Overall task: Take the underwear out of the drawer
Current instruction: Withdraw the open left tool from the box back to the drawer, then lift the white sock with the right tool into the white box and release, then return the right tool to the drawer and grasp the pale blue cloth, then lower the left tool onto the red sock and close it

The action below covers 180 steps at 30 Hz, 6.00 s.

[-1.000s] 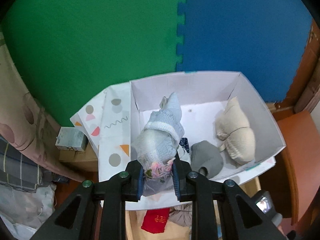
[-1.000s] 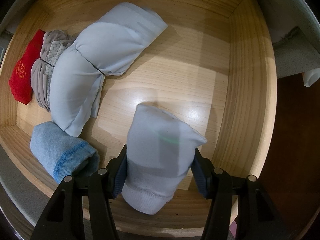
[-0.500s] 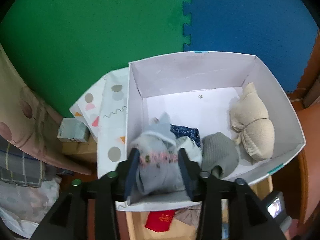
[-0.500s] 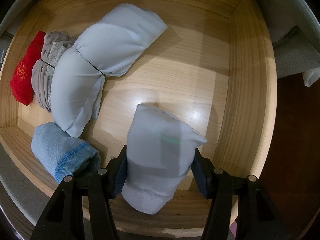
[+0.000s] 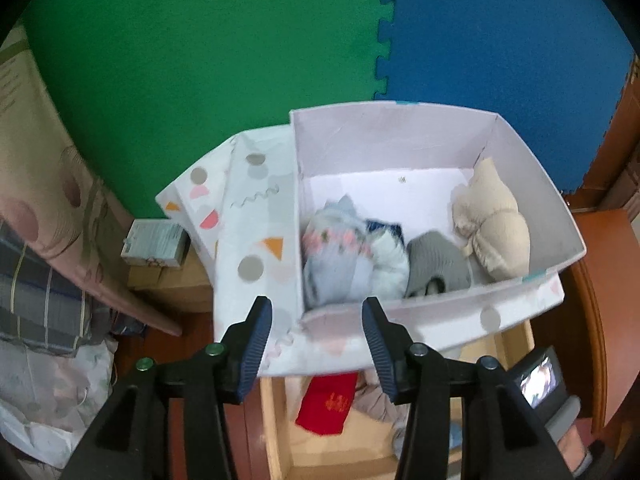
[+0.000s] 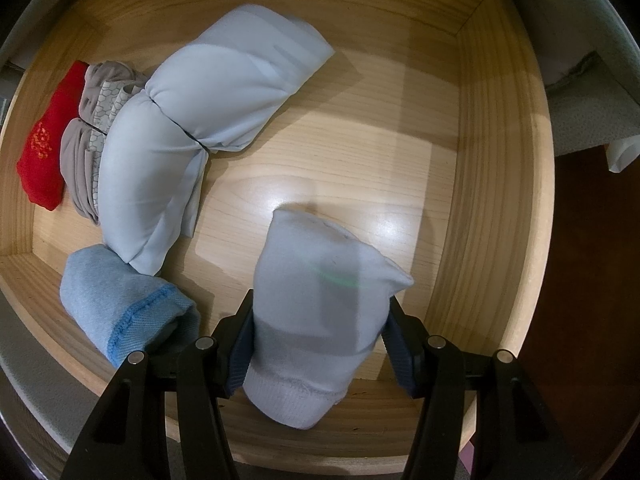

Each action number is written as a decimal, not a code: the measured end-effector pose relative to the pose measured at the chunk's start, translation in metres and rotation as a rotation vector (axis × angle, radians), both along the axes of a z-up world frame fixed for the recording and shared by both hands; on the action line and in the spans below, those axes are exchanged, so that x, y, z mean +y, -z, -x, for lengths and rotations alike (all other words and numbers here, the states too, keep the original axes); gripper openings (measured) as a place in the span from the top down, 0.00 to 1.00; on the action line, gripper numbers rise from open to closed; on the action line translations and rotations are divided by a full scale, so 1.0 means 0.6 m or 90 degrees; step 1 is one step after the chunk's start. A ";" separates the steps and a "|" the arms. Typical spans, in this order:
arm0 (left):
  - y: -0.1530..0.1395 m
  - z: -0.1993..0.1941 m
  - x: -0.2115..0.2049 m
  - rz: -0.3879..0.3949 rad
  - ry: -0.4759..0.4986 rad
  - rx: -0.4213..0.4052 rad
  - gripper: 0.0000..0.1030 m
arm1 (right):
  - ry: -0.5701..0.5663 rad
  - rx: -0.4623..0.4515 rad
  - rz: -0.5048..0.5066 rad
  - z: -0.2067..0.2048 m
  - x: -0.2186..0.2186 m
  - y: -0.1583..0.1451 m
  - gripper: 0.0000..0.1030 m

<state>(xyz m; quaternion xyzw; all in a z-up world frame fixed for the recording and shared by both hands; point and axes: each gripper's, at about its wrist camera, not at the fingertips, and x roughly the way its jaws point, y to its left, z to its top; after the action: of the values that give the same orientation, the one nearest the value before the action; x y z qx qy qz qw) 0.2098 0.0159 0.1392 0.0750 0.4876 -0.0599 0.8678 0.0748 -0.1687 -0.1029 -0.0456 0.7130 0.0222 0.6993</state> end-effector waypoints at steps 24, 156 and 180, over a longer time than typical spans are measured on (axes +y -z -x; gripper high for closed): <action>0.262 0.165 0.083 -0.003 -0.097 0.095 0.53 | 0.010 -0.010 -0.009 0.000 -0.014 -0.005 0.52; 0.303 0.187 0.100 0.012 -0.142 0.073 0.53 | 0.007 0.068 -0.067 0.000 0.193 -0.006 0.13; 0.307 0.185 0.096 0.011 -0.143 0.080 0.53 | 0.041 0.091 -0.040 0.040 0.056 0.038 0.25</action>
<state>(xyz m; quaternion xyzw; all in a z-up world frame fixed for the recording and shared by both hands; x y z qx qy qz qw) 0.0986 0.0733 -0.0452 0.0086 0.5458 0.0286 0.8374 0.0505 -0.1350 -0.1260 0.0011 0.7612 0.0249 0.6481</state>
